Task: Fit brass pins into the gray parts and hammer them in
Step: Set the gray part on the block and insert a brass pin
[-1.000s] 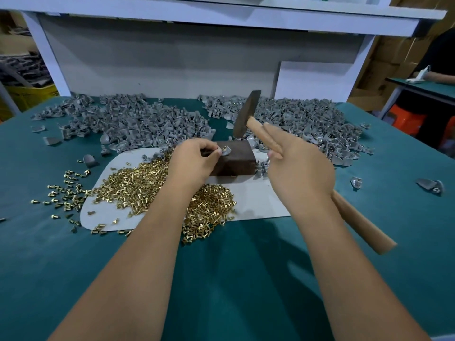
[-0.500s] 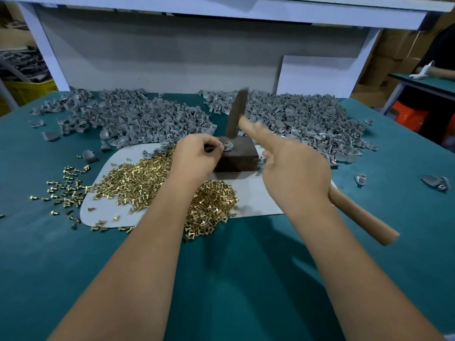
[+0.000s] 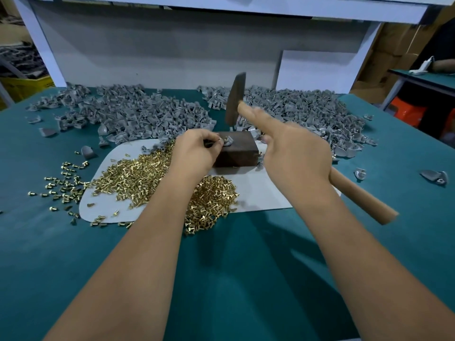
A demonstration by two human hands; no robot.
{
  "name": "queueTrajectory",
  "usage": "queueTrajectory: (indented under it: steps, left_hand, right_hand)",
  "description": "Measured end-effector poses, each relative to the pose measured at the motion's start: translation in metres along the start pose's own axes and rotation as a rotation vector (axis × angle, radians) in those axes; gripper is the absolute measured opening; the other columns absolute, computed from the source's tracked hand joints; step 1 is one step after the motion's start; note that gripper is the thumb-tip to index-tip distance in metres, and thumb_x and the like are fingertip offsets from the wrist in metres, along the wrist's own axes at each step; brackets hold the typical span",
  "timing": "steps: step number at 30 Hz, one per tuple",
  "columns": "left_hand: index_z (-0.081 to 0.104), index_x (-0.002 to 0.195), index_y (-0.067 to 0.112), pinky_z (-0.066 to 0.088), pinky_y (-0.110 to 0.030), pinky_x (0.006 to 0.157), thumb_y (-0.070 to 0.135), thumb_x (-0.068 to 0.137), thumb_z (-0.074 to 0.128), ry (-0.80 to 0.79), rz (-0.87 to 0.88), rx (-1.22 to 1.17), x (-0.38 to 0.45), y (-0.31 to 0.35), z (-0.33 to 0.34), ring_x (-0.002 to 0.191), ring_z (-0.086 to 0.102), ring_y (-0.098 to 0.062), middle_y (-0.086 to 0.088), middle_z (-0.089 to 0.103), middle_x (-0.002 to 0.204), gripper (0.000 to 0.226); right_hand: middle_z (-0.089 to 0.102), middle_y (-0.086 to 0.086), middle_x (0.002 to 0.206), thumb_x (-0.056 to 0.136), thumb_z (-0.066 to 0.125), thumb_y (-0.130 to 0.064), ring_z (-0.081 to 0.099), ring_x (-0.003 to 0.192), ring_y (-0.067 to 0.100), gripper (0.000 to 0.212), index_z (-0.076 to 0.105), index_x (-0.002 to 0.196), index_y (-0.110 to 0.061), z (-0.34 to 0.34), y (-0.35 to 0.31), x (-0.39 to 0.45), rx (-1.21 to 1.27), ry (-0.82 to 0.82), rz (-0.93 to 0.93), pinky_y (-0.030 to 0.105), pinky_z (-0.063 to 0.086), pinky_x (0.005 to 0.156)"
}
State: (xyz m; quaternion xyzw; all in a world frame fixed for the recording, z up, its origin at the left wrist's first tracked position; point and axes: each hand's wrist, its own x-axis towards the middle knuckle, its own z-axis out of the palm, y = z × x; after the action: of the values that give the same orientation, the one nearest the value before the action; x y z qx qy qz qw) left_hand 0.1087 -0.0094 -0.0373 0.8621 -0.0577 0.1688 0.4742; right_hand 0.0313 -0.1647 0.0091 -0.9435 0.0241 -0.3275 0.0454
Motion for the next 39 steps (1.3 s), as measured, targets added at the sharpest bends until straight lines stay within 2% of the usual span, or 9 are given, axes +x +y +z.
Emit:
queueTrajectory:
  steps: [2,6,12,15,18,21,31,34,39]
  left_hand:
    - [0.078,0.096,0.016,0.042,-0.021,0.088,0.021,0.091,0.069,-0.001,0.023,0.046,0.0,0.0,0.0,0.097,0.06,-0.012,0.002,0.073,0.107,0.012]
    - [0.077,0.09,0.021,0.04,-0.02,0.087,0.022,0.092,0.069,-0.012,-0.008,0.032,0.0,0.001,0.001,0.093,0.059,-0.009,0.006,0.072,0.106,0.008]
    - [0.078,0.098,0.013,0.042,-0.018,0.089,0.02,0.09,0.07,0.01,0.016,0.07,0.0,0.001,0.002,0.102,0.063,-0.016,-0.001,0.073,0.109,0.013]
    - [0.076,0.089,0.021,0.048,-0.026,0.09,0.023,0.091,0.07,-0.006,-0.01,0.01,0.0,0.001,0.001,0.097,0.063,-0.016,0.003,0.072,0.108,0.006]
    - [0.076,0.091,0.022,0.044,-0.022,0.088,0.025,0.091,0.069,-0.01,-0.006,0.021,0.0,0.0,0.001,0.093,0.058,-0.009,0.006,0.071,0.112,0.008]
    - [0.076,0.096,0.018,0.041,-0.02,0.089,0.025,0.092,0.068,-0.013,0.016,0.034,0.001,-0.001,0.001,0.095,0.057,-0.01,0.004,0.071,0.114,0.011]
    - [0.068,0.081,0.034,0.046,-0.025,0.069,0.025,0.09,0.068,-0.007,0.043,0.108,0.001,-0.003,0.001,0.079,0.06,-0.013,0.012,0.065,0.082,0.012]
    - [0.076,0.091,0.025,0.05,-0.026,0.078,0.025,0.089,0.069,0.021,0.052,0.107,0.001,-0.003,0.001,0.087,0.064,-0.017,0.005,0.072,0.093,0.007]
    - [0.078,0.096,0.022,0.053,-0.03,0.083,0.025,0.09,0.068,0.033,0.081,0.135,0.0,0.0,0.0,0.092,0.065,-0.018,0.003,0.074,0.099,0.012]
  right_hand:
    - [0.058,0.004,0.078,0.09,0.056,-0.018,0.041,0.054,0.023,0.065,0.029,0.139,-0.052,0.0,0.001,-0.002,0.005,0.041,0.029,0.026,0.023,0.047]
    - [0.057,0.001,0.085,0.095,0.049,-0.02,0.037,0.059,0.021,0.065,0.018,0.141,-0.054,0.006,0.004,-0.009,-0.058,-0.126,-0.048,0.027,0.017,0.044]
    - [0.047,-0.002,0.074,0.091,0.057,-0.02,0.04,0.055,0.022,0.063,0.031,0.139,-0.051,-0.003,0.003,0.004,0.014,0.046,0.016,0.026,0.027,0.047]
    - [0.044,-0.003,0.074,0.092,0.054,-0.019,0.034,0.053,0.02,0.068,0.022,0.138,-0.058,0.001,0.003,-0.004,-0.091,-0.055,-0.043,0.024,0.018,0.044]
    - [0.056,-0.001,0.081,0.094,0.052,-0.021,0.033,0.054,0.02,0.071,0.008,0.136,-0.058,0.003,0.007,-0.006,-0.106,-0.091,-0.039,0.023,0.012,0.043]
    - [0.05,-0.002,0.079,0.093,0.052,-0.022,0.037,0.055,0.022,0.067,0.016,0.138,-0.057,0.003,0.006,-0.004,-0.032,-0.049,0.028,0.023,0.015,0.043]
    - [0.06,0.002,0.09,0.093,0.051,-0.019,0.05,0.065,0.027,0.063,0.026,0.142,-0.051,0.007,0.0,-0.015,-0.064,-0.089,-0.03,0.03,0.028,0.053]
    - [0.048,0.001,0.075,0.091,0.055,-0.017,0.036,0.057,0.023,0.066,0.027,0.14,-0.051,0.005,-0.005,-0.015,-0.082,-0.059,-0.027,0.026,0.021,0.047]
    - [0.047,0.001,0.076,0.09,0.055,-0.017,0.031,0.053,0.021,0.07,0.021,0.141,-0.051,0.009,-0.009,-0.014,-0.09,-0.067,-0.041,0.026,0.018,0.046]
